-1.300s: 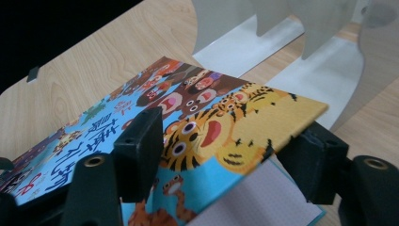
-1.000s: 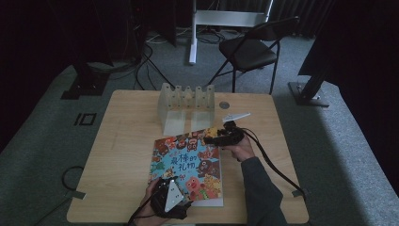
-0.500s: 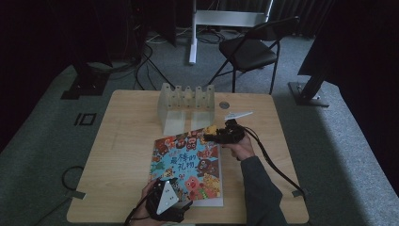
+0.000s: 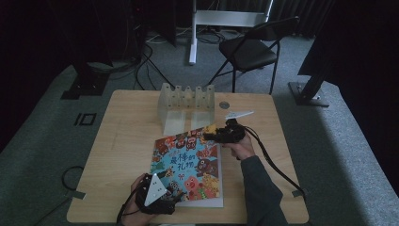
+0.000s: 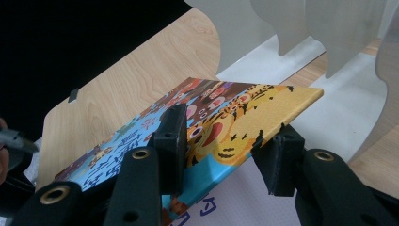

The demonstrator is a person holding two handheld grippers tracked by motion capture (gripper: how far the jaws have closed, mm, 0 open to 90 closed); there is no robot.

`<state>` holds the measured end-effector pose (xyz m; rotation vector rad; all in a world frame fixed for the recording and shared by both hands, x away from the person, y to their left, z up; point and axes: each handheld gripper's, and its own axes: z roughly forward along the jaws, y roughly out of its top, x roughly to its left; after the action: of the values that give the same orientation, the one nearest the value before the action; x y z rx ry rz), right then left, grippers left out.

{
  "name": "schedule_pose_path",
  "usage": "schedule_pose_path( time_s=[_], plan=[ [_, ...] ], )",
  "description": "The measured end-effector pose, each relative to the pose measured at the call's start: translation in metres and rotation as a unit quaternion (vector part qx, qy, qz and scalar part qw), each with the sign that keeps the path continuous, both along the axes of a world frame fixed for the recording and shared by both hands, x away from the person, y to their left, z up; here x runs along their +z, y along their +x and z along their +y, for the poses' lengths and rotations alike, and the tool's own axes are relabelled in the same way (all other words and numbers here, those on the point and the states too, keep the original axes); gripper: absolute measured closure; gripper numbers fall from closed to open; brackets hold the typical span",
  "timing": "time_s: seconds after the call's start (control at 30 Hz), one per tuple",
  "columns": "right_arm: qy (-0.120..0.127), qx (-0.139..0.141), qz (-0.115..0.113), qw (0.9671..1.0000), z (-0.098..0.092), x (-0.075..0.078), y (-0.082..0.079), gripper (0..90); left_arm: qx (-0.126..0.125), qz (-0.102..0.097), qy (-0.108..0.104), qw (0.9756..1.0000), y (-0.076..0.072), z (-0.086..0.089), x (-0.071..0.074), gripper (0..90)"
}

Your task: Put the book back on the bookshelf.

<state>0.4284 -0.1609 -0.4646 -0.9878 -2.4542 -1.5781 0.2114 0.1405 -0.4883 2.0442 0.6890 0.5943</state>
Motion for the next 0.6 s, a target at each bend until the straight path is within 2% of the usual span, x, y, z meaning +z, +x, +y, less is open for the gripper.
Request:
schedule_pose_path(
  time_s=[0.07,0.23,0.37,0.6],
  plan=[
    [-0.001,0.000,-0.002,1.0000,0.001,0.002,-0.001,57.4,0.006,0.004,-0.005,1.0000,0.004,0.005,-0.002,12.1],
    [-0.005,0.000,-0.007,1.0000,0.002,0.006,-0.003,57.6,0.026,0.035,-0.025,0.9987,0.019,0.020,-0.011,12.2],
    [-0.004,-0.005,-0.011,0.9999,0.002,0.007,-0.005,58.3,0.040,0.053,-0.027,0.9974,0.031,0.031,-0.016,12.5],
    [0.001,-0.008,-0.016,0.9998,0.001,0.009,-0.008,59.2,0.052,0.066,-0.040,0.9957,0.043,0.044,-0.018,14.2]
  ],
)
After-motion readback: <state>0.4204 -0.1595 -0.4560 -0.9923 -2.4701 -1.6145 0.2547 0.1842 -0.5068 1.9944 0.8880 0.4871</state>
